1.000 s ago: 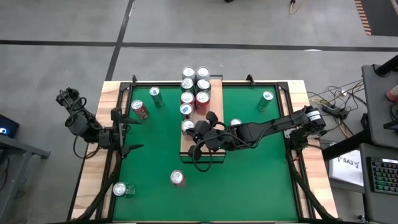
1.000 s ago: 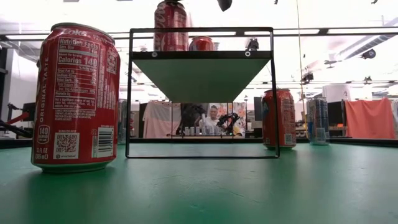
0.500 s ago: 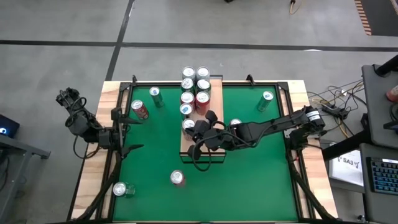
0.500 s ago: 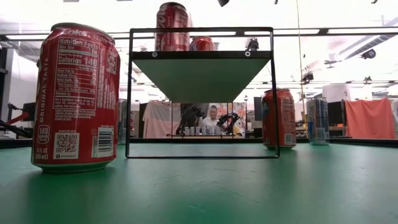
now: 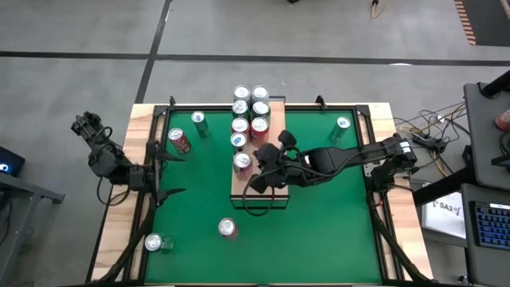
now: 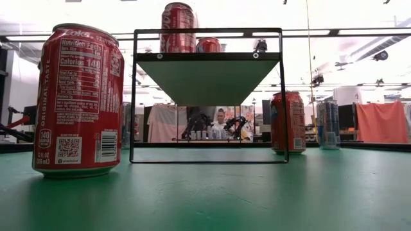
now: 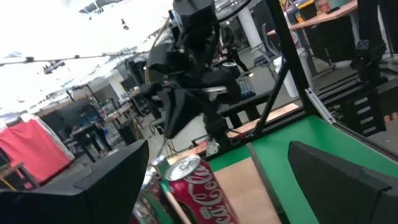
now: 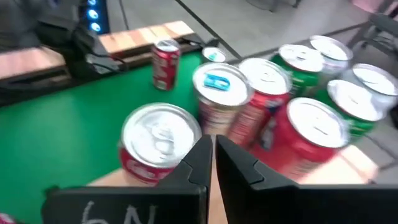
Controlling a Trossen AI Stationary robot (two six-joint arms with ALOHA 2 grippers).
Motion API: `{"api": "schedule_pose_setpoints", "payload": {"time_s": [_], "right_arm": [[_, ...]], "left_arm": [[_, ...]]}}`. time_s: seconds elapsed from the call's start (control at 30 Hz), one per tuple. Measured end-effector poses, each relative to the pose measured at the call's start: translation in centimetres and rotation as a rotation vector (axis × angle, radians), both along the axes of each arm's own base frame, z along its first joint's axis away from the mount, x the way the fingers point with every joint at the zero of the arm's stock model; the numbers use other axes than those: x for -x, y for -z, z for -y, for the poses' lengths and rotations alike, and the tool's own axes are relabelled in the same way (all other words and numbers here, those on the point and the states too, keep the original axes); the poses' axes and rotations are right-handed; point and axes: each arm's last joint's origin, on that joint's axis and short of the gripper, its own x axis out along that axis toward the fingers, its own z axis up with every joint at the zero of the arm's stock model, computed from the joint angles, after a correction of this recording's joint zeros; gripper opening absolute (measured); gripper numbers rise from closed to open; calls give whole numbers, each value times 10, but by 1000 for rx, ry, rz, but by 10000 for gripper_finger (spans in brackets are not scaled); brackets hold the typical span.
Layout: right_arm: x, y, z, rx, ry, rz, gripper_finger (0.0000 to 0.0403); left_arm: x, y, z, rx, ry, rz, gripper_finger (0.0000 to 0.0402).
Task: Place canned beverage on shelf
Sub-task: Put the red can on the shelf
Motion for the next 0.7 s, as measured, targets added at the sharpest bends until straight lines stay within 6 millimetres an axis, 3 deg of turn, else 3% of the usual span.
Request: {"api": "schedule_pose_setpoints", "payload": {"time_s": [0.17, 0.27, 0.53, 0.7], "right_arm": [[0, 8, 10, 21, 15, -59, 12], [-2, 14, 17, 10, 3, -88, 12], [-4, 24, 22, -16, -14, -120, 12], [-4, 24, 21, -18, -17, -115, 12]], "left_arm": [[-9, 6, 9, 83, 5, -44, 362], [-20, 16, 19, 81, -24, -76, 334], [-47, 64, 28, 29, -53, -91, 177], [-54, 74, 18, 80, -102, -44, 67]]}}
